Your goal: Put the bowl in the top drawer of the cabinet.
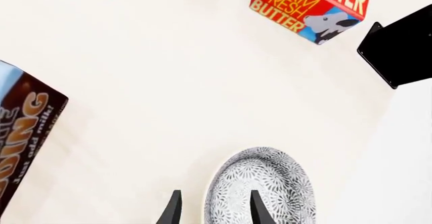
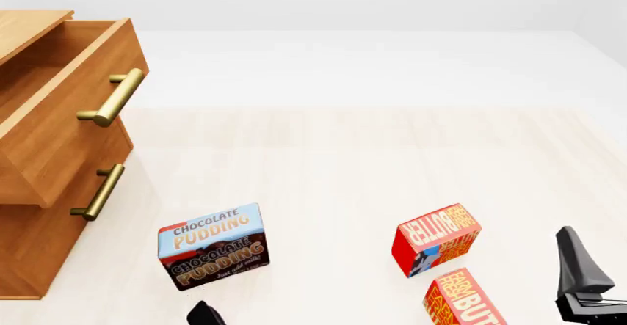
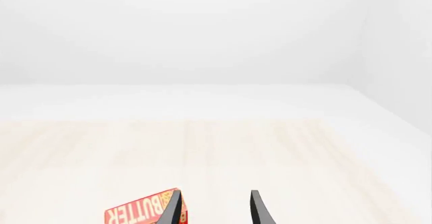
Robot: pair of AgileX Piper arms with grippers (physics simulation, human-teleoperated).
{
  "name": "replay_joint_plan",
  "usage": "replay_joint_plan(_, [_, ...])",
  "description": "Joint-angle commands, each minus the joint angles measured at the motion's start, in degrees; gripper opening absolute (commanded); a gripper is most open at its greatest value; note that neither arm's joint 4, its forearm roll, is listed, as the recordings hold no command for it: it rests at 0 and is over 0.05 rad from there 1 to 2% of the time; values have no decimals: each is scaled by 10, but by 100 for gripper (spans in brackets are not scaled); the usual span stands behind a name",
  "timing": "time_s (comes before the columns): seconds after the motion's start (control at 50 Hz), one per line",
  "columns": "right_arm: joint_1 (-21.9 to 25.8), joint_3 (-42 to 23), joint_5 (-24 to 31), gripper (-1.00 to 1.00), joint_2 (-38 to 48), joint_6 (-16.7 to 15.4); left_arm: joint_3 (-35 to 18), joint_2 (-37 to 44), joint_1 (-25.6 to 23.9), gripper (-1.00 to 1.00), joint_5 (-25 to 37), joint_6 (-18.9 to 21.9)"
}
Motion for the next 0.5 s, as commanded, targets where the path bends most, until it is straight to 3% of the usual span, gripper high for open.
replay_joint_plan(0.02, [-1,0,0,100,0,0,7,9,-4,100,-21,-5])
replay_joint_plan(0.32, [-3,0,0,100,0,-1,11,13,-11,100,-33,-6])
replay_joint_plan(0.34, [-3,0,0,100,0,-1,12,15,-10,-100,-35,-6])
replay_joint_plan(0.5, [-2,0,0,100,-1,-1,10,11,-12,-100,-34,-3])
